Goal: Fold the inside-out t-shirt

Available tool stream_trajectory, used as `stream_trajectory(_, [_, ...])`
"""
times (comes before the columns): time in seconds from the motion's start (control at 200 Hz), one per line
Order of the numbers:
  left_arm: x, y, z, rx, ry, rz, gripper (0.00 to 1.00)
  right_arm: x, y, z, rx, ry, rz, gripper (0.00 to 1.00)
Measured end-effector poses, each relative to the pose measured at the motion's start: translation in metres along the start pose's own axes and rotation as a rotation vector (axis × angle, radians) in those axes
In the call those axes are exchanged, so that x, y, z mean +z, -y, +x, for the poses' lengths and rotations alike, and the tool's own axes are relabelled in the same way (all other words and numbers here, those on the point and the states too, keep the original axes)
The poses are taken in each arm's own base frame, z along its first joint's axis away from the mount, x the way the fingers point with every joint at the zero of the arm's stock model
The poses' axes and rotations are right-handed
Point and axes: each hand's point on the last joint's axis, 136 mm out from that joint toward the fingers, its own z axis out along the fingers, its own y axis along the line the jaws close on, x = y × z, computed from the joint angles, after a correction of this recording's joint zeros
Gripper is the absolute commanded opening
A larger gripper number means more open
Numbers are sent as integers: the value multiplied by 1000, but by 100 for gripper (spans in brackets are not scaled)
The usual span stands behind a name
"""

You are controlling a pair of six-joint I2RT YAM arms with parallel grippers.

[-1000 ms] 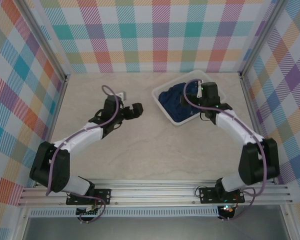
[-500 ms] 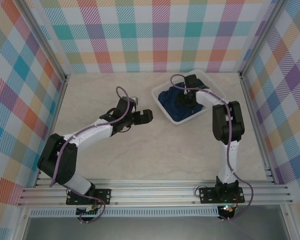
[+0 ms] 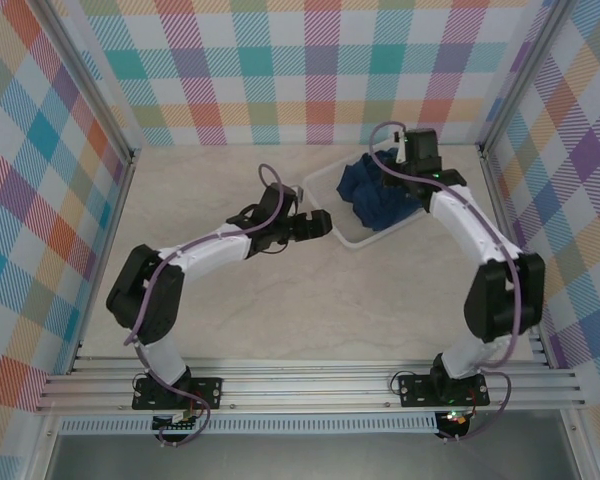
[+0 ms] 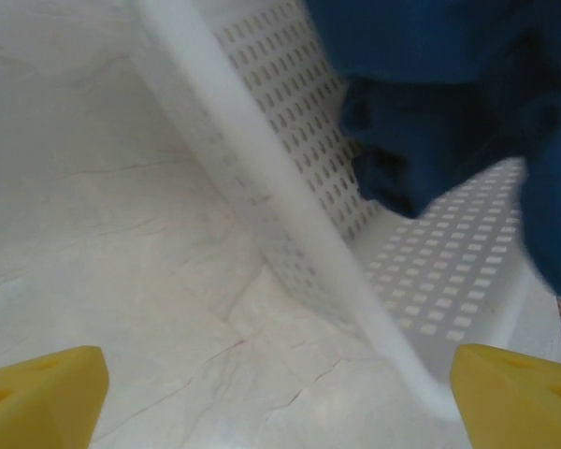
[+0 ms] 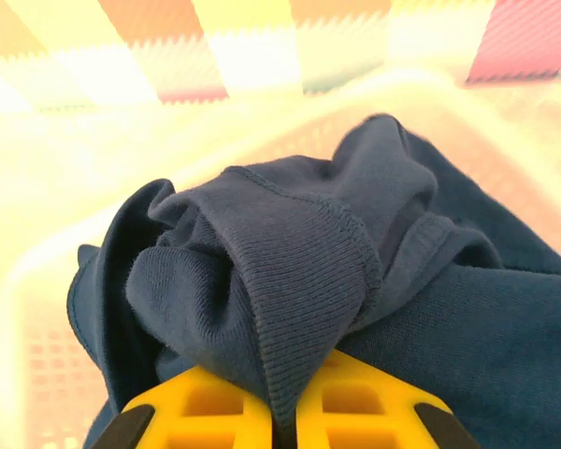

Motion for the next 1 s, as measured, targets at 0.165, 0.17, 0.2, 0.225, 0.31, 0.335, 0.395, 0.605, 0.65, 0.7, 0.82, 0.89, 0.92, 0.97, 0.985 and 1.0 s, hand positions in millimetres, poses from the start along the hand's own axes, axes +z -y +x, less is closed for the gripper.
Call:
stream_trajectory(0.165, [30, 5, -6, -5, -15, -4, 71, -48, -5, -33, 2, 127, -21, 0])
stream_trajectory(0.17, [32, 4, -7, -7, -16, -5, 71, -49, -5, -34, 2, 130, -22, 0])
stream_trajectory(0.2, [37, 5, -8, -10, -16, -5, 67, -54, -4, -36, 2, 141, -20, 0])
stream_trajectory(0.225, [40, 5, -9, -7, -17, -5, 65, -57, -4, -38, 0, 150, -17, 0])
stream_trajectory(0.31, [53, 8, -14, -14, -19, -5, 56, -63, -1, -42, -3, 166, -2, 0])
stream_trajectory(0.335, [57, 9, -15, -15, -17, -4, 53, -63, 0, -42, -5, 167, 3, 0])
stream_trajectory(0.395, [64, 12, -17, -13, -20, -5, 47, -63, 2, -42, -8, 165, 15, 0])
stream_trajectory(0.605, [94, 29, -37, -4, 4, -17, 37, -63, 12, -35, -19, 136, 63, 0])
stream_trajectory(0.65, [102, 34, -45, -2, 12, -12, 36, -63, 15, -34, -18, 129, 75, 0])
stream_trajectory(0.7, [114, 41, -54, 5, 22, -7, 35, -65, 20, -34, -18, 125, 89, 0])
stream_trajectory(0.82, [143, 56, -77, 29, 40, 9, 37, -72, 28, -42, -21, 133, 119, 0])
stream_trajectory(0.89, [159, 66, -91, 38, 67, 33, 41, -78, 31, -49, -25, 146, 135, 0])
stream_trajectory(0.92, [164, 70, -97, 40, 81, 47, 42, -81, 32, -52, -27, 152, 141, 0])
stream_trajectory(0.97, [172, 76, -104, 45, 104, 71, 47, -86, 32, -58, -30, 160, 150, 0])
stream_trajectory(0.985, [173, 78, -106, 43, 111, 78, 48, -87, 32, -60, -32, 163, 150, 0])
stream_trajectory(1.0, [174, 79, -108, 46, 116, 83, 50, -89, 32, -62, -33, 166, 153, 0])
